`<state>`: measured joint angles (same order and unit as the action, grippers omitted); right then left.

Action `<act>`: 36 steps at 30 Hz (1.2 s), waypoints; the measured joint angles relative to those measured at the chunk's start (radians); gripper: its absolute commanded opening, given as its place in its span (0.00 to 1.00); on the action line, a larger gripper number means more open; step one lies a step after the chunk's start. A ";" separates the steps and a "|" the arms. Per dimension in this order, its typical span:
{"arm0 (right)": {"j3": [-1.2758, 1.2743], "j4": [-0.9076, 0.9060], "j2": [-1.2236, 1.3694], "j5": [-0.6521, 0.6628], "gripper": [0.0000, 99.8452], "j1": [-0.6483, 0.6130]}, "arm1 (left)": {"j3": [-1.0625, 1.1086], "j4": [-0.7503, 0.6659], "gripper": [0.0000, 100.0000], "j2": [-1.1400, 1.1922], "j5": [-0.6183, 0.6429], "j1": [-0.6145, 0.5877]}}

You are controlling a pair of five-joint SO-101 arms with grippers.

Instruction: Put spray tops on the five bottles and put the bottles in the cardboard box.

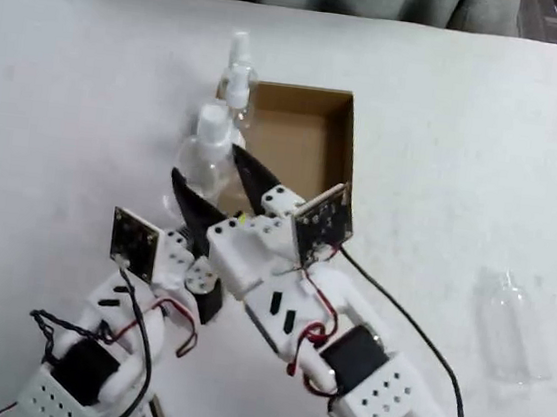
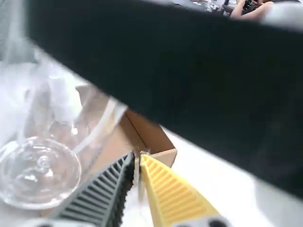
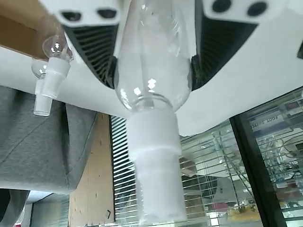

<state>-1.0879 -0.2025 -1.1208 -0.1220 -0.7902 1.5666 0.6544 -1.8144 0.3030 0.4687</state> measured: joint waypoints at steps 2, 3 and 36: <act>0.005 -0.031 -0.017 -0.005 0.01 0.000 | 0.000 0.000 0.02 0.000 -0.002 0.000; 0.006 -0.043 -0.023 -0.005 0.01 0.000 | 0.000 0.000 0.02 0.000 -0.002 -0.003; 0.210 0.169 0.514 -0.006 0.01 0.560 | 0.129 0.103 0.02 0.000 -0.173 -0.750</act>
<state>-0.8777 -0.0338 -0.6068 -0.1281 -0.2302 1.6955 0.7572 -1.8144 0.1297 -0.2816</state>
